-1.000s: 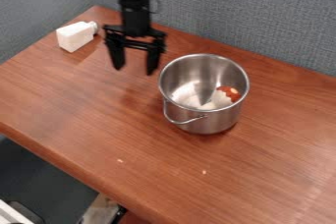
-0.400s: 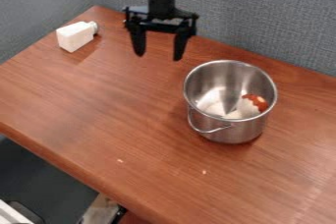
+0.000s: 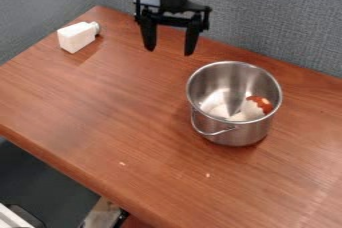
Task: Put the mushroom in the metal pot
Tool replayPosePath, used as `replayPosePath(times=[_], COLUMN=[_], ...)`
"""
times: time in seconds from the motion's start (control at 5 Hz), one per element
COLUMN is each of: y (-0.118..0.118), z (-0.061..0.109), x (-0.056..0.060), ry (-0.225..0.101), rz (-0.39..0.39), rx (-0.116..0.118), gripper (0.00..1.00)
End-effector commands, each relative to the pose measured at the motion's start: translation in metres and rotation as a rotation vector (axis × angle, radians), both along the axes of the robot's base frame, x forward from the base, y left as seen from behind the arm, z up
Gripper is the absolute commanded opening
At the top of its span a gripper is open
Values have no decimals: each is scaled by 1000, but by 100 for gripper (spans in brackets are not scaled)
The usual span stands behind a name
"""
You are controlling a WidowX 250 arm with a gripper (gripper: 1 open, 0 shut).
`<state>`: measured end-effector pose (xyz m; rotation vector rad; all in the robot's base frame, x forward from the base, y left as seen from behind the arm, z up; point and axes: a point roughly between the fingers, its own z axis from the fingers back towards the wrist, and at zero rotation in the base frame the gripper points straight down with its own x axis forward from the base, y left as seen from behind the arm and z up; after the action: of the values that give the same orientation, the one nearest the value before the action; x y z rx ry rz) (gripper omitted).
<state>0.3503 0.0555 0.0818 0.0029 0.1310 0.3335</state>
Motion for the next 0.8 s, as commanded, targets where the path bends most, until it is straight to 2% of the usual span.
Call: replayPosePath(times=[0.0,0.4,0.6], y=[15,32,22], z=[17,14,-10], x=[-5,-11,1], ry=[-91,-109,-114], rz=[-83,168,235], rx=[16,-12,-33], gripper=[100,100,100])
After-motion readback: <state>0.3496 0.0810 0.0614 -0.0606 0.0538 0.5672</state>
